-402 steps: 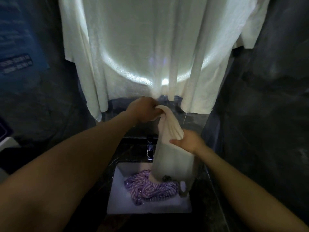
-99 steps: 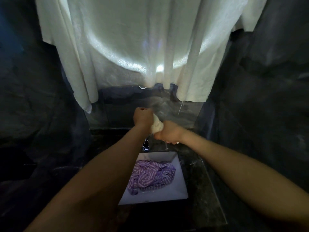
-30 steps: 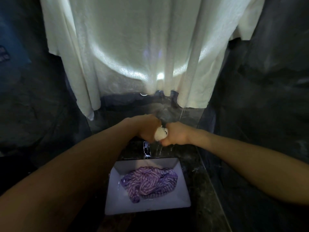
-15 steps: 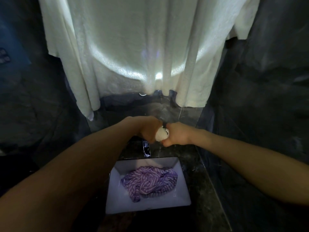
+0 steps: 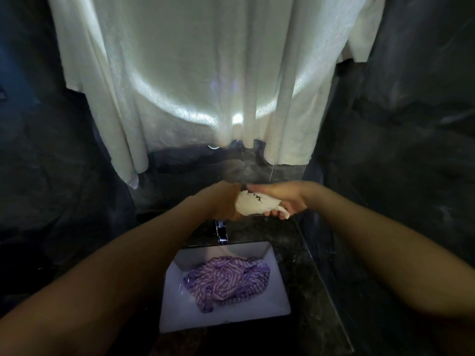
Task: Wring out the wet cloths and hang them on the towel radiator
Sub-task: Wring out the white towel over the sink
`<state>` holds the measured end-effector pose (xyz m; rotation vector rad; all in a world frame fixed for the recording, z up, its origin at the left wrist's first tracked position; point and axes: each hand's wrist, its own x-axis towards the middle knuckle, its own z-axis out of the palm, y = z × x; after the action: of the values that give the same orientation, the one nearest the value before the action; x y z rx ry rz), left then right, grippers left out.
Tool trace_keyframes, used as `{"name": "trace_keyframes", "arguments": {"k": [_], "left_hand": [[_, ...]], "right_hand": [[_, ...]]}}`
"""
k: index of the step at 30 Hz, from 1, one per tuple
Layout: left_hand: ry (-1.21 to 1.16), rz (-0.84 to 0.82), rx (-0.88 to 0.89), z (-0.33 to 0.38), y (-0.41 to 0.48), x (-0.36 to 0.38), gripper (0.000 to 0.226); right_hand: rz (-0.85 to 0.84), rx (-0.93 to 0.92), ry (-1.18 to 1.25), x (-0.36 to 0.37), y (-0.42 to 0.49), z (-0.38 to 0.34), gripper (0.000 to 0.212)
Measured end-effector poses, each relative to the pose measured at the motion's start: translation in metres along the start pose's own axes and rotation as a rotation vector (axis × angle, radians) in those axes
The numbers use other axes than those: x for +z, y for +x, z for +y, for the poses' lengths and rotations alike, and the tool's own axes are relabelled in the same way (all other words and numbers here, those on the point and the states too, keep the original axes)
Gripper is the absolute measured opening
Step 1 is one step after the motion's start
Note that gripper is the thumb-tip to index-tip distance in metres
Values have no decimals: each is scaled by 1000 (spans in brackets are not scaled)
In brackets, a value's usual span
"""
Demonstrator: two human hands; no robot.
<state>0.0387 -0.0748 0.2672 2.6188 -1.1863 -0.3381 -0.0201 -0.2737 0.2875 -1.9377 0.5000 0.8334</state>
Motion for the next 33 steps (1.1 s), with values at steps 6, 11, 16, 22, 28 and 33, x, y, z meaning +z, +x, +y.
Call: {"name": "trace_keyframes", "arguments": {"k": [6,11,16,22,28,33], "left_hand": [[218,209,-133,21,0,16,61],[166,230,-141,31,0,27,66],[169,242,-124,35,3,35,92],[266,334,-165,43,1,33,52],[272,377,-124,34,-2,33,64],[214,397,-137,29,3,36,70]], "right_hand": [[202,85,570,22,25,4,63],[236,4,675,35,33,-1,32],[274,-39,893,40,35,-4,30],[305,-152,1307,52,37,-2,34],[220,24,1290,52,33,2,35],[284,-137,1320,45,33,-5,29]]}}
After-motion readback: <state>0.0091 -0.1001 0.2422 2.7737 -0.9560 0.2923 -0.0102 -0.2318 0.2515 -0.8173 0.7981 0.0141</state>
